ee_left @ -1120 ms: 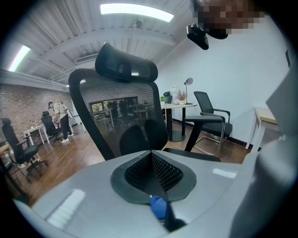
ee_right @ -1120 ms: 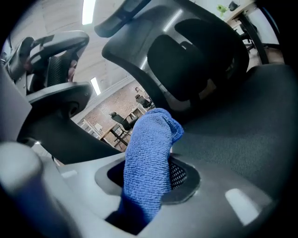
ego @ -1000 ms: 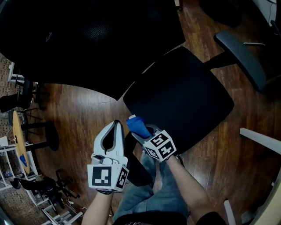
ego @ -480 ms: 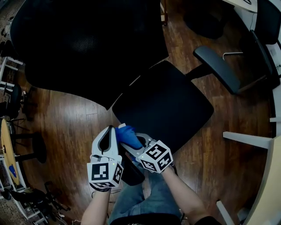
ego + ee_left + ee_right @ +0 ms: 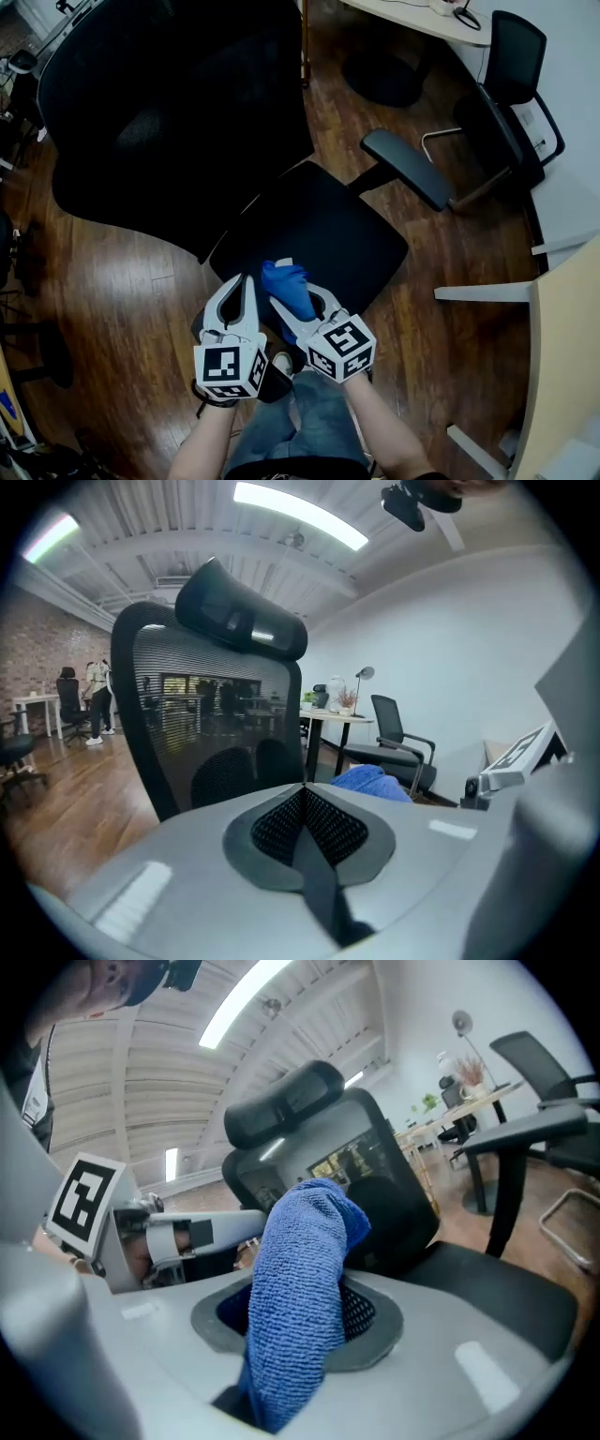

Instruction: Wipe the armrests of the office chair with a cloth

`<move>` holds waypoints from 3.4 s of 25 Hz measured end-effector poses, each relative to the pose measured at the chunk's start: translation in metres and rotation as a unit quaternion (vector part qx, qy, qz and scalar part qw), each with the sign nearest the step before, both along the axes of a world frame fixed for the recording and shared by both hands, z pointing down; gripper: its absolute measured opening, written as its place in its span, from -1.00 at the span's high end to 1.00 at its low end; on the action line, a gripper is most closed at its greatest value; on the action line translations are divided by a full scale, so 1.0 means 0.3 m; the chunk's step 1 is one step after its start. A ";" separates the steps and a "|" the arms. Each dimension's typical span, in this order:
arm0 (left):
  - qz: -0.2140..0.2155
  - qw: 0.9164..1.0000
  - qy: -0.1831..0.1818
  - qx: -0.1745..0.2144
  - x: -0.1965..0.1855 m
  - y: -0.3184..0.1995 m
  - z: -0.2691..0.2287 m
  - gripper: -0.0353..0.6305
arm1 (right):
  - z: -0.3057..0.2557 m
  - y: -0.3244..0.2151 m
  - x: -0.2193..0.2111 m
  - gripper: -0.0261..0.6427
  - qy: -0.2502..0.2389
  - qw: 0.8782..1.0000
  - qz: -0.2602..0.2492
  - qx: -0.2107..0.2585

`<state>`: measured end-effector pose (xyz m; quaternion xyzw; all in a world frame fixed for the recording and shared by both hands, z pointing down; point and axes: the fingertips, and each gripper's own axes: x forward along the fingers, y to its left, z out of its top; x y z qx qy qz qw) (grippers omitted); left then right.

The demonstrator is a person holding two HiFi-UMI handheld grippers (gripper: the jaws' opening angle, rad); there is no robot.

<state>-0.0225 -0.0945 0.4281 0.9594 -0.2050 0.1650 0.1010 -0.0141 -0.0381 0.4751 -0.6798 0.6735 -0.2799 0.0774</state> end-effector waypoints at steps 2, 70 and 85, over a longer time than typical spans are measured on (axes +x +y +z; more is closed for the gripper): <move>0.022 1.000 0.015 -0.012 0.040 0.047 -0.035 0.88 | -0.073 0.042 0.056 0.50 0.013 0.999 0.032 -0.002; -0.085 0.993 0.072 -0.038 1.020 0.036 -0.140 0.88 | -0.021 -0.088 1.246 0.50 0.170 0.942 -0.162 -0.239; -0.020 0.996 0.071 -0.049 1.086 0.211 -0.117 0.88 | -0.038 0.266 1.263 0.50 0.138 0.963 -0.057 -0.225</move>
